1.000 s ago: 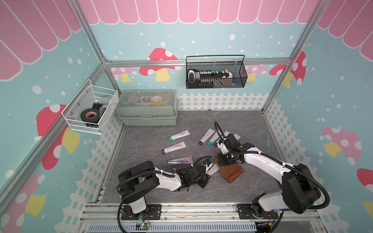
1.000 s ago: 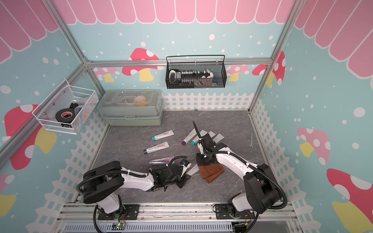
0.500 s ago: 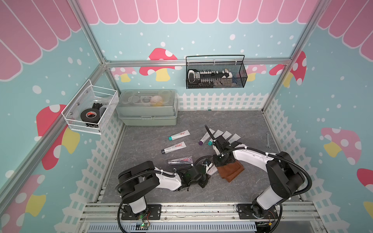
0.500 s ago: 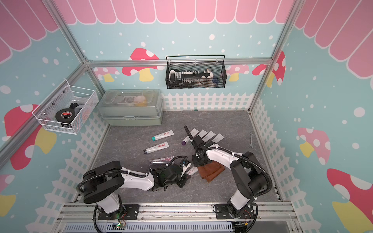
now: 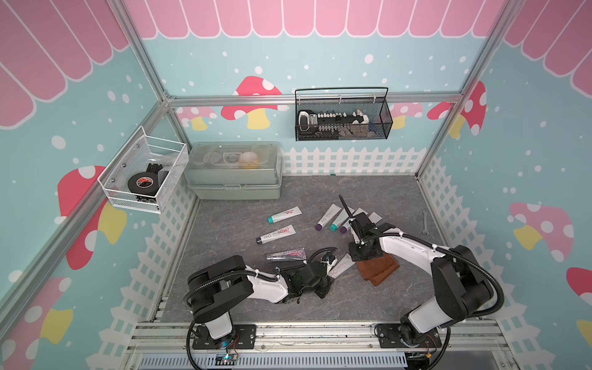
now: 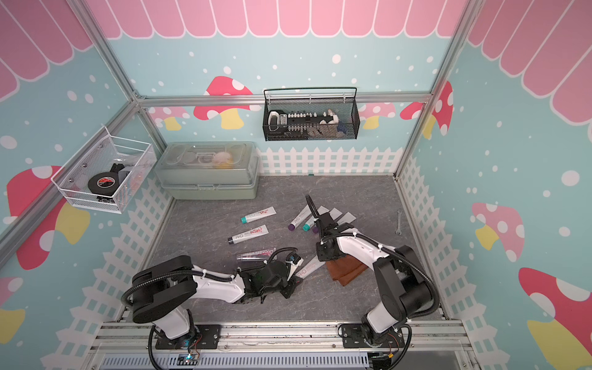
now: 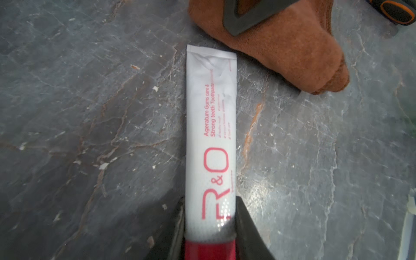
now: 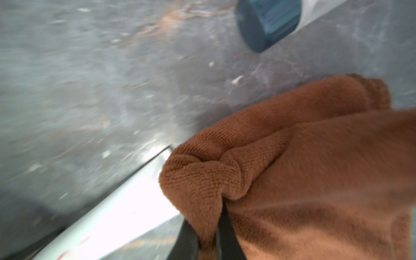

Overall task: Wipe the surface of the toothpaste tube
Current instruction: Wipe the dirt from the toothpaste tube.

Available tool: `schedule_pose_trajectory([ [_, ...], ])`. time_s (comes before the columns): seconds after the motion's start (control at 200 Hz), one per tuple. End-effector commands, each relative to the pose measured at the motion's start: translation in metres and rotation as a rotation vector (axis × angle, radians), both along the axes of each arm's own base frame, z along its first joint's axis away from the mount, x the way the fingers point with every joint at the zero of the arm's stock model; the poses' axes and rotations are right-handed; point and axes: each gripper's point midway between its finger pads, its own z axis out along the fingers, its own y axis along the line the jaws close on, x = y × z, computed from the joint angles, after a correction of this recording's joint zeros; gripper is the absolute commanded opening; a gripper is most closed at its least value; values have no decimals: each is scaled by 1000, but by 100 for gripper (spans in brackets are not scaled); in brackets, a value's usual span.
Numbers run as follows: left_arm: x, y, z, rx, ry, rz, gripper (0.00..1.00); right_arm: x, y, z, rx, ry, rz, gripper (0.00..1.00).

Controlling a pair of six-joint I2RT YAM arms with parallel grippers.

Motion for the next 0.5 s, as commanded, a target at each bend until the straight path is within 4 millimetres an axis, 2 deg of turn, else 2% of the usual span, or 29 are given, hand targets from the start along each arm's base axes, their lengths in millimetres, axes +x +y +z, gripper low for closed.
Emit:
schedule_pose_trajectory([
  [0.0, 2, 11, -14, 54, 18, 28, 28, -26, 31, 13, 175, 66, 83, 9],
  [0.125, 3, 11, -14, 54, 17, 30, 28, -41, 55, 4, 255, 116, 135, 9],
  [0.24, 4, 11, -13, 54, 15, 32, 28, -48, 57, -19, 214, 165, 139, 8],
  [0.3, 4, 11, -13, 56, 16, 32, 28, -49, 47, -31, 140, 181, 130, 8],
  [0.37, 4, 11, -11, 55, 13, 33, 28, -43, 22, -40, -8, 157, 98, 7],
  [0.435, 4, 11, -12, 55, 13, 33, 28, -36, -5, -39, -162, 116, 64, 7],
  [0.495, 4, 12, -12, 58, 14, 32, 28, -31, -23, -36, -254, 91, 40, 7],
])
